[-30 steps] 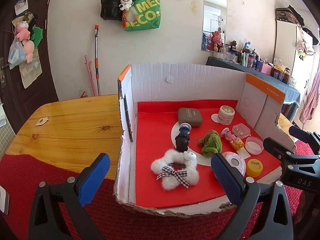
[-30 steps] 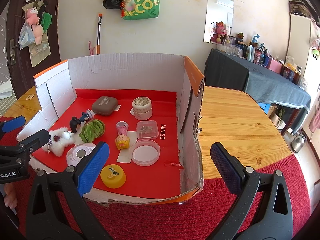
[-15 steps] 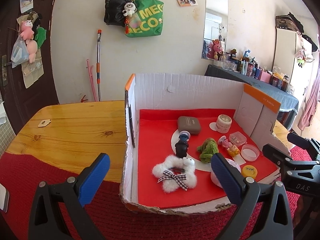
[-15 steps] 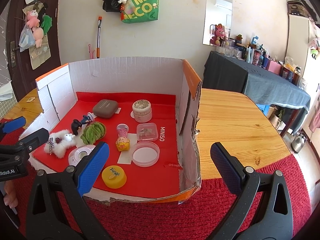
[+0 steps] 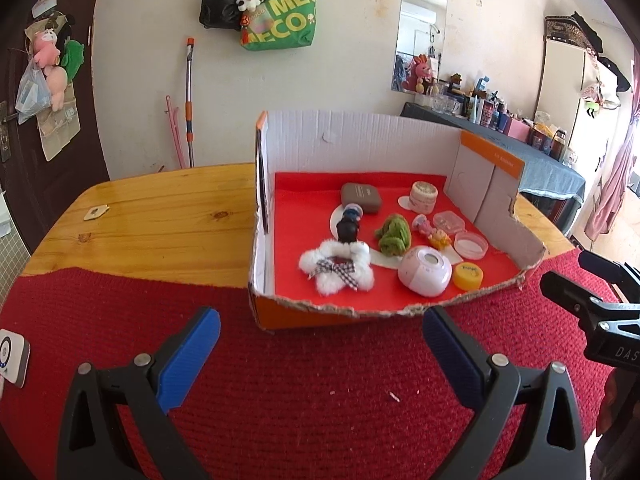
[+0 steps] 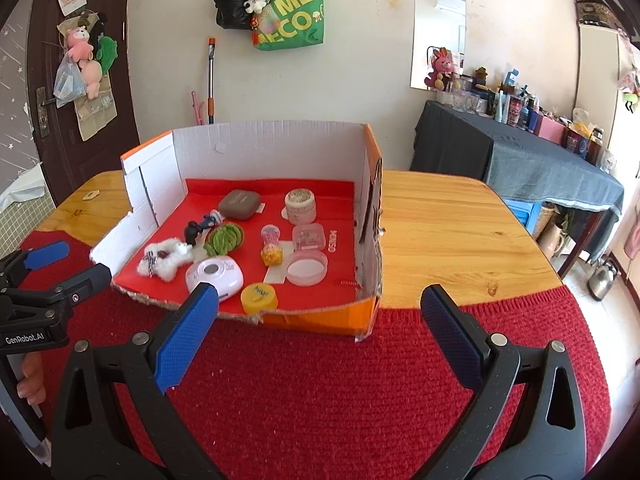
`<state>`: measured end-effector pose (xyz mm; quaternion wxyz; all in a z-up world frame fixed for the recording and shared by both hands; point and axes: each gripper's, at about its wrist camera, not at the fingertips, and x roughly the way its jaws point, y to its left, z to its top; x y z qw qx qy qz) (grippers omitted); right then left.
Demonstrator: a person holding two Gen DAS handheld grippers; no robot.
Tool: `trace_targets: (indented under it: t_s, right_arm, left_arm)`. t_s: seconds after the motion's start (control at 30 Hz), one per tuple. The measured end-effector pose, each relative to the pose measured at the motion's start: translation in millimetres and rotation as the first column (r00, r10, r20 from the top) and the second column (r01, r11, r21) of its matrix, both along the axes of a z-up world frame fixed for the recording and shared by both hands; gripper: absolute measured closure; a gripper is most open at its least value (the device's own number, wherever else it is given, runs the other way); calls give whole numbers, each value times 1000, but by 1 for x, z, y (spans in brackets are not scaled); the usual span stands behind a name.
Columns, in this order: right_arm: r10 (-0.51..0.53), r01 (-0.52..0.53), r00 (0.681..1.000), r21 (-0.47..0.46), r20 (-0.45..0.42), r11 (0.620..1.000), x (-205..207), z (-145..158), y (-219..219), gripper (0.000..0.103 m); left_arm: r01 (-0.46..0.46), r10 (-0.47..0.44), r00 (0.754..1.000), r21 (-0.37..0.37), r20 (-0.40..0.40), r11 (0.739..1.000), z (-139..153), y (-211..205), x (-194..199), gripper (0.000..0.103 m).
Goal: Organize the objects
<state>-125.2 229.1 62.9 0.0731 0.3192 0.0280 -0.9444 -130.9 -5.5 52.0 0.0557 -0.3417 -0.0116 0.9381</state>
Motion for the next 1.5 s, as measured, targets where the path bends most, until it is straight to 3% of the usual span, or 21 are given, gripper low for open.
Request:
trace_targets:
  t_s: [0.33, 0.5, 0.73, 1.5]
  right_arm:
    - [-19, 24, 981, -21, 194, 999, 3, -49, 2, 0]
    - [-23, 26, 971, -11, 237, 1000, 2, -58, 2, 0]
    - [-42, 30, 966, 51, 255, 998, 0, -61, -7, 0]
    - [-58, 47, 962, 48, 266, 998, -2, -61, -8, 0]
  left_arm:
    - [-17, 18, 989, -9, 149, 1000, -37, 7, 0, 0]
    - [-17, 22, 983, -30, 182, 999, -43, 11, -3, 0]
    - [-30, 42, 978, -62, 202, 998, -44, 16, -5, 0]
    - [-50, 65, 979, -82, 193, 995, -45, 19, -4, 0]
